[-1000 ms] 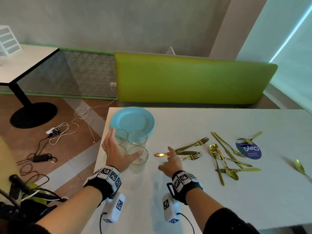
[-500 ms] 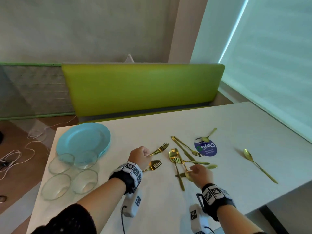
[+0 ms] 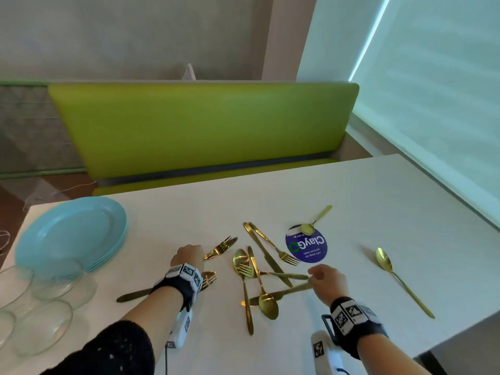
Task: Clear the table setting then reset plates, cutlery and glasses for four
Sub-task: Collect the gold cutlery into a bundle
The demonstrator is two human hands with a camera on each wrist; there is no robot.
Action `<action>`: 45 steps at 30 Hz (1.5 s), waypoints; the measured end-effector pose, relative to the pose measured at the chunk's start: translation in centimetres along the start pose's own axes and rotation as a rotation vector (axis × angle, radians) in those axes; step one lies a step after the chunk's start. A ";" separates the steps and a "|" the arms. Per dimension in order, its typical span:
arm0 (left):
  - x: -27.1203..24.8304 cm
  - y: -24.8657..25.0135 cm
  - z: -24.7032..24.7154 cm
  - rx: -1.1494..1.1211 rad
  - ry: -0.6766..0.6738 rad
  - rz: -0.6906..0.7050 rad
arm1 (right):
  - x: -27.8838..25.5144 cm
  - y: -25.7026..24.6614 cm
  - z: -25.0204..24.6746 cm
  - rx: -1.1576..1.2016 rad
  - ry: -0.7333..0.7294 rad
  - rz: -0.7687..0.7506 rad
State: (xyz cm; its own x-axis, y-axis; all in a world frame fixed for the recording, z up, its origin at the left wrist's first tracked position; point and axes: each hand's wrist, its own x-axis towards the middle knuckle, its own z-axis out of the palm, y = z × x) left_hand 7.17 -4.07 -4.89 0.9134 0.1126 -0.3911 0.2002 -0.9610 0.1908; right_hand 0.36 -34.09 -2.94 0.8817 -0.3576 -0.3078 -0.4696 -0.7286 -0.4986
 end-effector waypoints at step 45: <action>-1.9 1.3 -3.8 -0.845 0.038 0.036 | -1.2 -9.7 -3.6 -0.832 -0.060 -0.076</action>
State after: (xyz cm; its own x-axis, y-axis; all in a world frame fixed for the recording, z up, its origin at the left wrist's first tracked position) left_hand 7.06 -4.60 -0.52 0.9327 0.1083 -0.3440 0.3542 -0.4540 0.8175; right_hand 4.07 -28.69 5.17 0.8945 -0.2758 -0.3519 -0.2013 -0.9512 0.2337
